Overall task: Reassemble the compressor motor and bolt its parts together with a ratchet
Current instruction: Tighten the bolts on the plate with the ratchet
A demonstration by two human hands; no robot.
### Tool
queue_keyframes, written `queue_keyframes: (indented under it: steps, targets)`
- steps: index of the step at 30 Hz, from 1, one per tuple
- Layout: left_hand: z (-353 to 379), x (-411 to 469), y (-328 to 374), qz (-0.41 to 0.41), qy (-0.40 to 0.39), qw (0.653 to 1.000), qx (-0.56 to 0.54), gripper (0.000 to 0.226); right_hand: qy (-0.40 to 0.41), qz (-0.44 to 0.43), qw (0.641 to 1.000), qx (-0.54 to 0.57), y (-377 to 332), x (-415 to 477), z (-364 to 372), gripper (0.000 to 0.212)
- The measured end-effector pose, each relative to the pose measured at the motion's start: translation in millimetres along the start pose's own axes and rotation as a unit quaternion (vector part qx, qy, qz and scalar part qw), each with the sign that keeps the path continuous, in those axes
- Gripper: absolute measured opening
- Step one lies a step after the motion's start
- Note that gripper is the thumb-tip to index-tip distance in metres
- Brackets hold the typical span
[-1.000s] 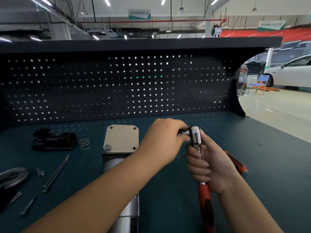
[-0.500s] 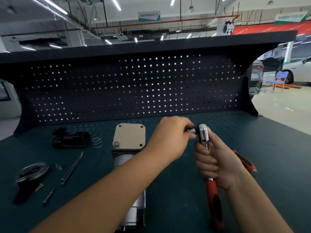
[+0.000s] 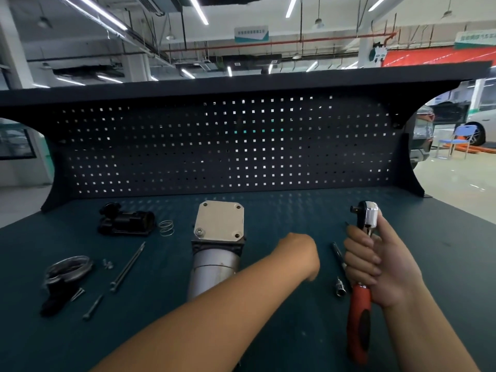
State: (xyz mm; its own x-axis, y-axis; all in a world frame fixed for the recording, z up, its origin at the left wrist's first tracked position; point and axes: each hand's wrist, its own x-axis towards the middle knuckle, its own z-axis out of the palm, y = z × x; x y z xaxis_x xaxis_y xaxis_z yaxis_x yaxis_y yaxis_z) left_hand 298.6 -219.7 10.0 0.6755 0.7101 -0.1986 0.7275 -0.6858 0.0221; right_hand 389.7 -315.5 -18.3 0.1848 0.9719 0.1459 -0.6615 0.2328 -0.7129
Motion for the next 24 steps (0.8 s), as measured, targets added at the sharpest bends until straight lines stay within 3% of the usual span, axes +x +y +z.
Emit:
queue_keyframes:
  steps: [2, 7, 11, 16, 24]
  targets:
    - [9, 14, 3, -0.014, -0.015, 1.0, 0.015, 0.041, -0.002, -0.01, 1.0, 0.009, -1, -2, -1, 0.056]
    - [24, 32, 8, -0.054, -0.029, 0.998, -0.009, 0.039, 0.01, -0.017, 1.0, 0.018, -3, -2, -2, 0.059]
    - [33, 37, 12, -0.058, 0.0, 0.996, -0.063, 0.037, 0.017, -0.014, 1.0, 0.021, -1, 1, -3, 0.06]
    - [40, 39, 16, -0.046, 0.041, 0.994, -0.089, 0.018, 0.01, -0.011, 0.999, 0.031, -2, 1, -4, 0.059]
    - [48, 31, 27, -0.01, 0.108, 0.988, -0.107, 0.023, 0.005, -0.014, 1.0, 0.019, -2, 0, -1, 0.061]
